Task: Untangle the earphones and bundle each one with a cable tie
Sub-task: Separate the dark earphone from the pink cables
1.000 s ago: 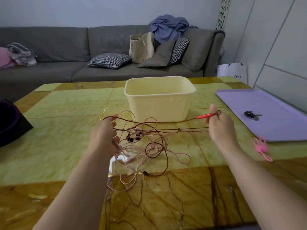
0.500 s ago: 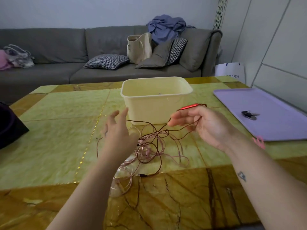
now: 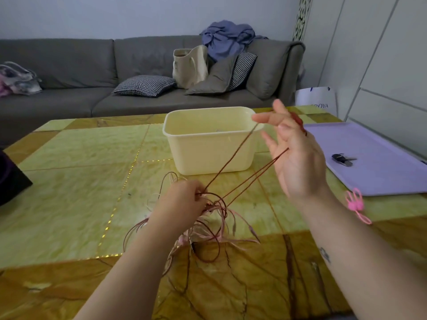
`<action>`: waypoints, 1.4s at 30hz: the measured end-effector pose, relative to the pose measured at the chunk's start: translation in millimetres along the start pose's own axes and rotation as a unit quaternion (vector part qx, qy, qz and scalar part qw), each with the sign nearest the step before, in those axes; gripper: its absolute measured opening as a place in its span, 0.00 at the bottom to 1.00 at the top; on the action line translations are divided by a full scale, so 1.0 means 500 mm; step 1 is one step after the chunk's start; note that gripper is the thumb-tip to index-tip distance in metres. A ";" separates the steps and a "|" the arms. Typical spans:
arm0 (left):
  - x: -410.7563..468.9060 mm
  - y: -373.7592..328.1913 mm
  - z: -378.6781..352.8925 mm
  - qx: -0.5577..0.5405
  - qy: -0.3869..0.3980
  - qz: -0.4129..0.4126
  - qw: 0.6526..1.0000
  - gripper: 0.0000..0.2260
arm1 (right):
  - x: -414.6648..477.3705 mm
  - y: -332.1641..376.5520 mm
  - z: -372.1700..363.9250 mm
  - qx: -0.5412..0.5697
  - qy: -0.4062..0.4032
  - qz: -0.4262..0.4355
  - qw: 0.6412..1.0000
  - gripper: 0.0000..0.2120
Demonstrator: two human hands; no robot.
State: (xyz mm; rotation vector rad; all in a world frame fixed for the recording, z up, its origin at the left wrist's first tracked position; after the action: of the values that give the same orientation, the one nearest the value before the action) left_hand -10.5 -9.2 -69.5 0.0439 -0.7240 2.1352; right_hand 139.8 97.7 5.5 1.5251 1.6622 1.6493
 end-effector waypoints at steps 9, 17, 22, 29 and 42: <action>0.016 0.052 0.054 -0.023 -0.094 0.054 0.994 0.03 | -0.003 -0.066 0.081 -0.399 -0.118 0.014 0.909 0.18; -0.008 0.004 0.067 -0.101 -0.106 -0.058 0.988 0.05 | -0.027 -0.112 0.056 -0.523 0.022 -0.073 0.849 0.09; -0.022 -0.015 0.075 -0.177 -0.106 -0.051 0.977 0.06 | -0.035 -0.083 0.035 -0.552 0.040 -0.050 0.831 0.10; -0.033 -0.057 0.069 -0.241 -0.054 -0.080 0.966 0.10 | -0.055 -0.041 -0.034 -0.482 0.206 0.101 0.845 0.26; -0.030 -0.061 0.077 -0.402 -0.057 -0.017 0.914 0.13 | -0.071 -0.043 -0.056 -0.137 0.208 -0.205 0.947 0.09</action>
State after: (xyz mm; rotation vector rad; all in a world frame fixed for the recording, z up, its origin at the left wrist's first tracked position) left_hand 13.2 -25.8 -27.2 -0.2610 -1.6042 1.6635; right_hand 120.2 59.6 -20.8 0.6699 1.7043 1.9402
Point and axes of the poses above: each hand's wrist, its own x-axis towards the middle knuckle, its own z-axis out of the back of the hand, y = z × x, the point moved 5 cm from there along x, towards the middle knuckle, and after that the axes turned 11 degrees about -y, right-handed, at the moved point
